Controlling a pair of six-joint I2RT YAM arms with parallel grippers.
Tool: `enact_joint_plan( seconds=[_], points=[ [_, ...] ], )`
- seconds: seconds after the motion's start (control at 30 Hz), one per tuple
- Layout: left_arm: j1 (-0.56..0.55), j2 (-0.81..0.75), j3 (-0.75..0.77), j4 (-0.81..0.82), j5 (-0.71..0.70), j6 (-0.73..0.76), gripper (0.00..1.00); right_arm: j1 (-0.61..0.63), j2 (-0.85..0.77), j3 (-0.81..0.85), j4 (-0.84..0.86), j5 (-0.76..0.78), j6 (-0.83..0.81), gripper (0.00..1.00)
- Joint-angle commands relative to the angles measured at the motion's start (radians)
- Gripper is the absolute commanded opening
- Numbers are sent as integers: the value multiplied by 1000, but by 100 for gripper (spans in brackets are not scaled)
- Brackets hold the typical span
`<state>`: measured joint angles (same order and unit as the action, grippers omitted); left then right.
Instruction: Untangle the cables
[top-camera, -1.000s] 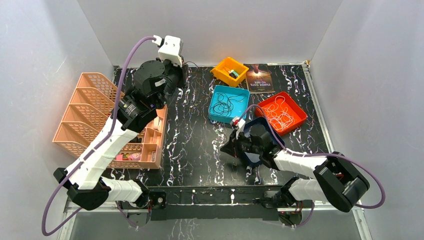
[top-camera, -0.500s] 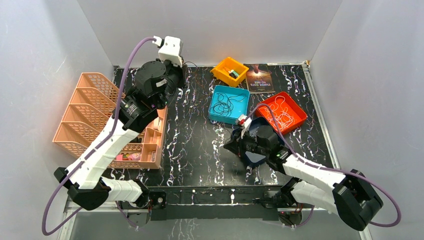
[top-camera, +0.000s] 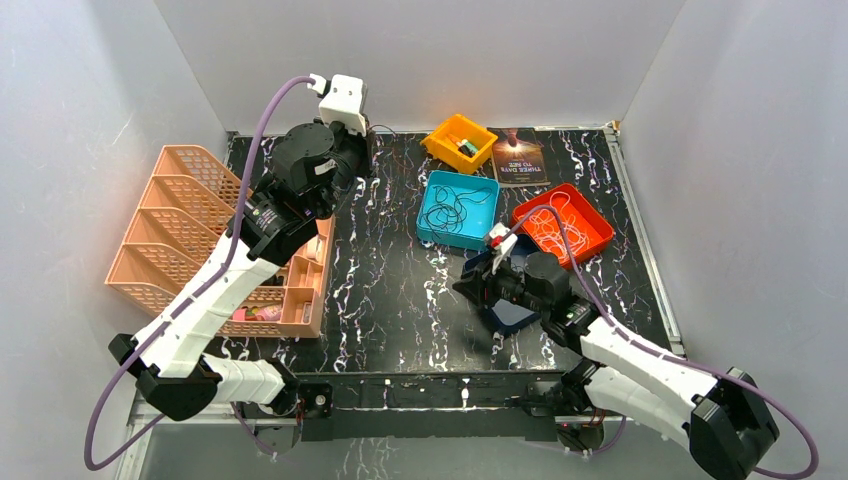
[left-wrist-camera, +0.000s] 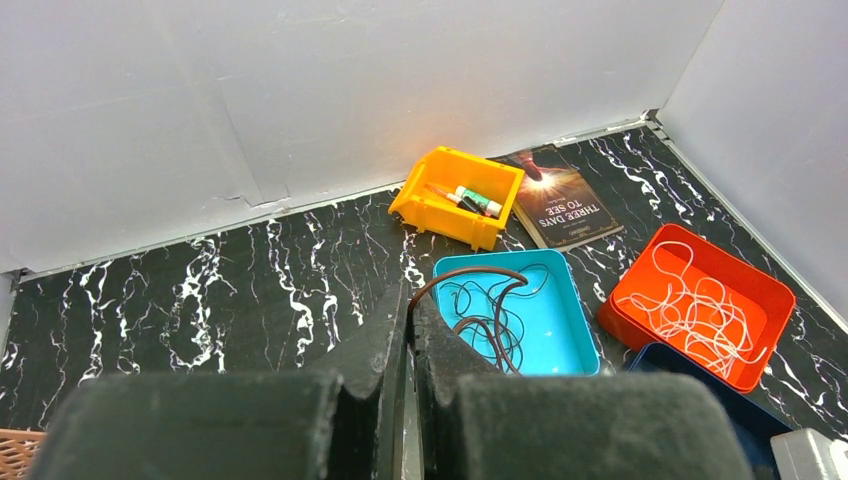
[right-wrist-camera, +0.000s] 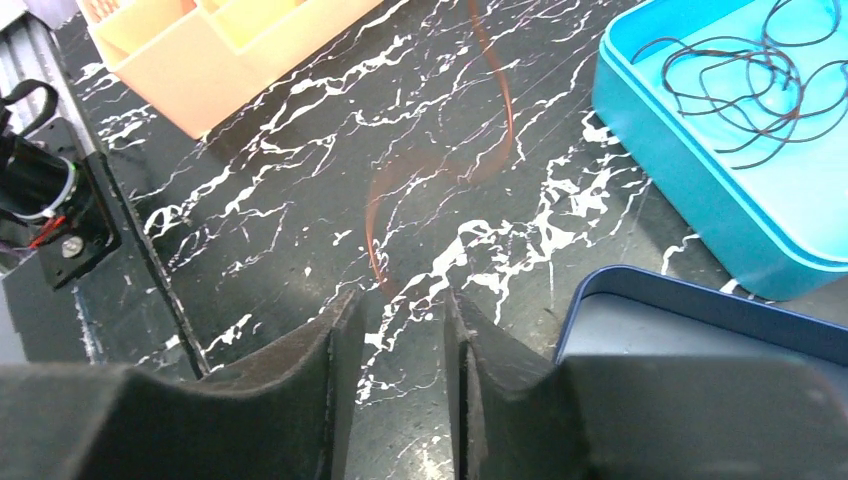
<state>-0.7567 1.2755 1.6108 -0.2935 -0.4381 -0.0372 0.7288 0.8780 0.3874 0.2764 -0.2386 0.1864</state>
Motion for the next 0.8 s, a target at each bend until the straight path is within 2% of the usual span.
enact_joint_plan(
  seconds=[0.0, 0.67, 0.77],
  points=[
    [-4, -16, 1, 24, -16, 0, 0, 3, -47, 50, -22, 57, -32, 45],
    [-4, -6, 1, 30, -11, 12, 0, 3, -148, 56, -93, 132, -25, 55],
    [-3, 0, 1, 28, -7, 11, 0, 4, -164, 66, -108, 179, -7, 57]
  ],
)
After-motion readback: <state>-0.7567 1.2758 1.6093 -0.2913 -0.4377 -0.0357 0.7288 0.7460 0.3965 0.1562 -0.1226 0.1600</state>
